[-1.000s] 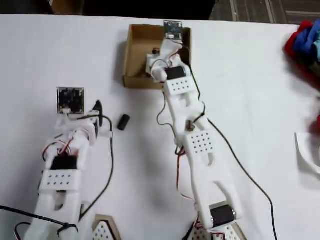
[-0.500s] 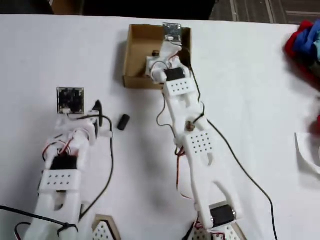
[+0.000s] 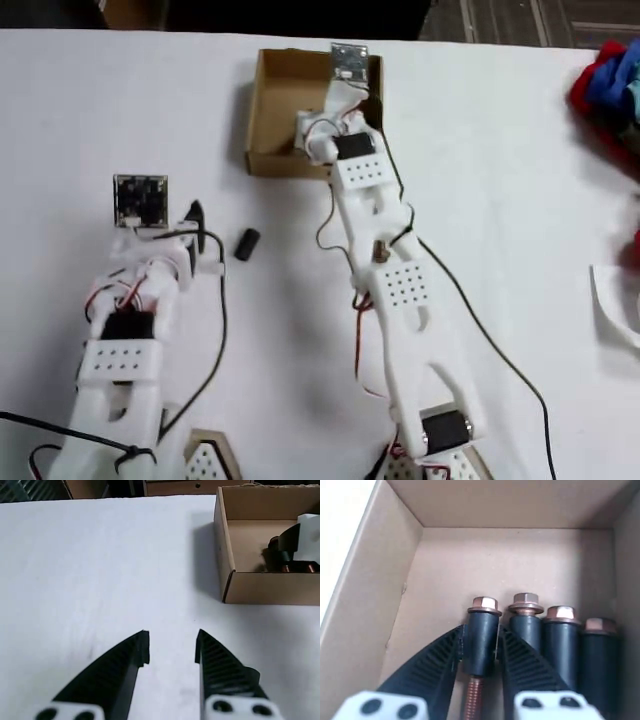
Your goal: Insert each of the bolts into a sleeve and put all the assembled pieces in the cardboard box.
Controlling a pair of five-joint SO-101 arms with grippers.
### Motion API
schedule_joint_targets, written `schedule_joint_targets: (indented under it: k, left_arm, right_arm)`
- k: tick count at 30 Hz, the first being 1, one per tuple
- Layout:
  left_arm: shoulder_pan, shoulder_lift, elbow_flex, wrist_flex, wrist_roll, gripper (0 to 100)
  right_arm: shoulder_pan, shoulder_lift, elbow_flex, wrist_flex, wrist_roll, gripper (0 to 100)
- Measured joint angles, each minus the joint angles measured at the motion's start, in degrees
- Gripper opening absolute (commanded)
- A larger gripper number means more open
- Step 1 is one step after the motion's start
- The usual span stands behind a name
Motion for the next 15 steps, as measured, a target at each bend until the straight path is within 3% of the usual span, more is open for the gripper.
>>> schedule_joint_targets:
  k: [5,15]
  left_arm:
    - [0.0,0.0,0.0,0.0,0.0,17]
    - [0.0,0.0,0.0,0.0,0.0,17]
  right_arm:
    - [2.5,-2.5,0.0,3.3,0.1,1.7]
    - [6.2,-16.9,0.0,24.6,0.4,8.1]
